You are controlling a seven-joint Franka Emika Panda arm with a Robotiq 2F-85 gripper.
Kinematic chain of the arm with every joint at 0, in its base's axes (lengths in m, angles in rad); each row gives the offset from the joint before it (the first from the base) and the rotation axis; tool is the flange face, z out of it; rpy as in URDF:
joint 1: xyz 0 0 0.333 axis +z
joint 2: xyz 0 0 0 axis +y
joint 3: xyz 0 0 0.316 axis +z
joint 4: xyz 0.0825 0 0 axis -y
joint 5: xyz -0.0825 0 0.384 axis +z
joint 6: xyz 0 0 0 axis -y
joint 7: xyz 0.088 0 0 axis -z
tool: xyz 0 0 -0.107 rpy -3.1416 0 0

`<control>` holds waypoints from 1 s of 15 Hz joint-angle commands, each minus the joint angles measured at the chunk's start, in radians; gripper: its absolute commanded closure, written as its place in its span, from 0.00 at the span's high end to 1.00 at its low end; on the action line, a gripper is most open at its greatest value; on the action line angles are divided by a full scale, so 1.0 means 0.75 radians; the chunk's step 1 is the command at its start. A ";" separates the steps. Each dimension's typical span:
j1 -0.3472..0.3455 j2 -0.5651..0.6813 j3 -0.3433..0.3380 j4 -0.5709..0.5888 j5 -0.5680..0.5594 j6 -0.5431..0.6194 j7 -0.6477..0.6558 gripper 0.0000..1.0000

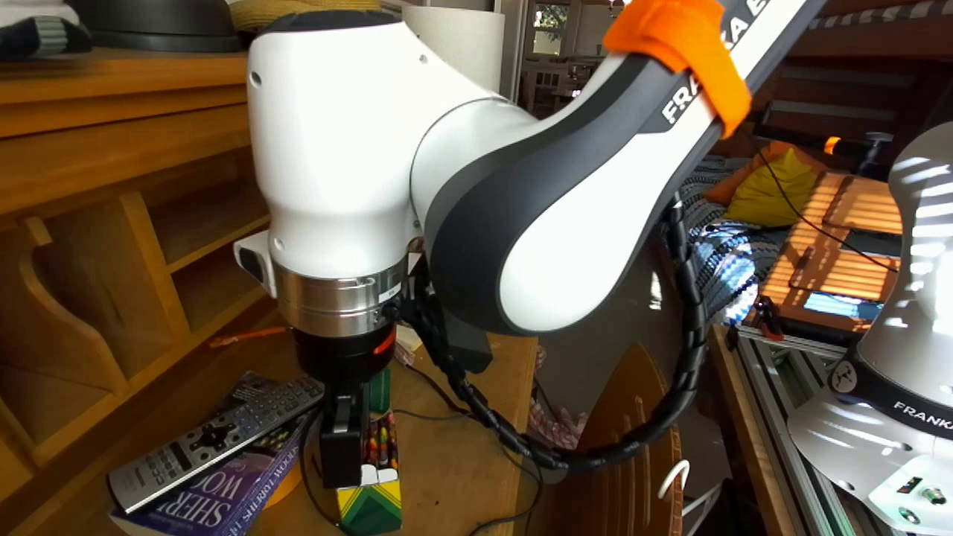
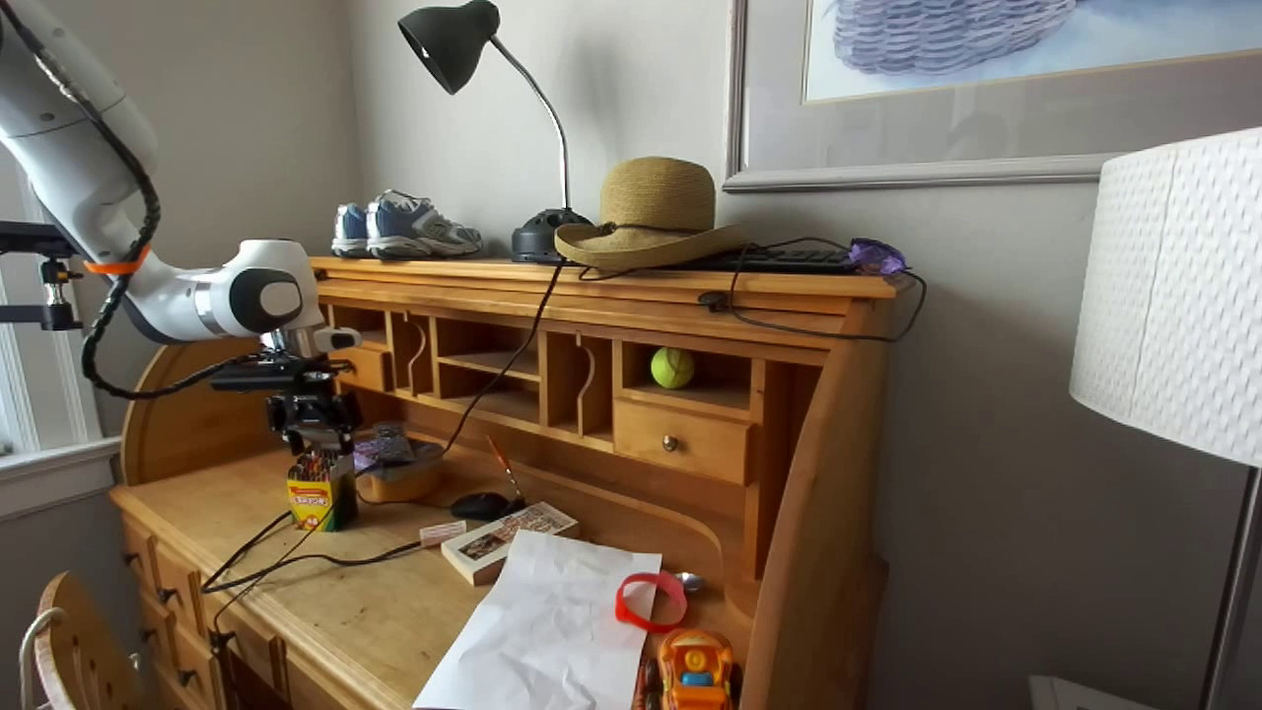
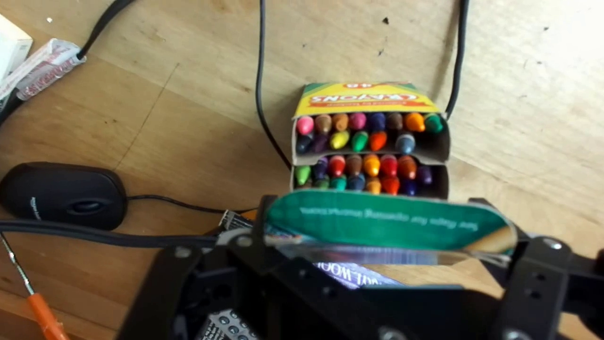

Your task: Put the box of crayons on top of the dresser

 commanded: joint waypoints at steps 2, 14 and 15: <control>0.055 0.055 -0.046 0.060 -0.042 -0.037 0.102 1.00; 0.127 0.170 -0.095 0.162 -0.111 -0.121 0.220 1.00; 0.125 0.179 -0.093 0.172 -0.103 -0.128 0.217 1.00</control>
